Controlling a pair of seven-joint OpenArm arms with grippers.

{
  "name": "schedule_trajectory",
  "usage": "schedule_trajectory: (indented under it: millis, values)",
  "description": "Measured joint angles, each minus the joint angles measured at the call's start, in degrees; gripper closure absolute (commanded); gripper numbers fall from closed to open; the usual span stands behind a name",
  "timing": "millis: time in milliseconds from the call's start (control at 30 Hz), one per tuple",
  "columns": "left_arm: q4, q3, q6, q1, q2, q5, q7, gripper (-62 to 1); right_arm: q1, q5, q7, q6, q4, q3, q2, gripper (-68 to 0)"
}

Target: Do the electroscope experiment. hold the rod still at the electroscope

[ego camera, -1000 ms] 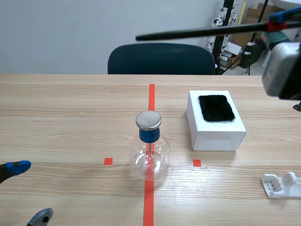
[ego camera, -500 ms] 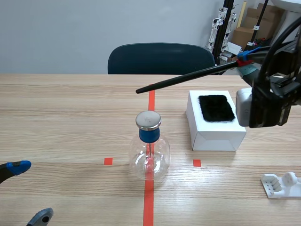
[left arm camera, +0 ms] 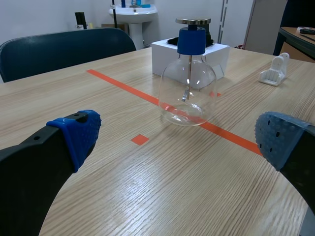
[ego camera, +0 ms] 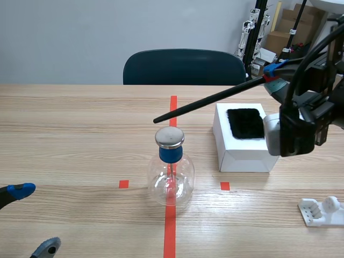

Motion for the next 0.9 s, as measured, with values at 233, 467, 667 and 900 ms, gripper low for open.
schedule_trajectory:
  millis: [233, 467, 667, 900]
  values:
    - [0.0, 0.0, 0.0, 0.0, 0.0, 0.0, 0.0, -62.3, -0.1, 0.0, -0.6, 0.1, 0.0, 0.0, 1.7, -3.9]
    - [0.0, 0.0, 0.0, 0.0, 0.0, 0.0, 0.0, -62.3, -0.1, 0.0, -1.2, 0.2, -0.5, 0.0, 1.9, -3.9]
    - [0.0, 0.0, 0.0, 0.0, 0.0, 0.0, 0.0, -62.3, -0.1, 0.0, -1.2, 0.2, -0.7, 0.0, 3.3, -3.9]
    - [0.0, 0.0, 0.0, 0.0, 0.0, 0.0, 0.0, -62.3, -0.2, 0.0, -1.2, 0.2, -0.7, 0.0, 3.6, -3.9]
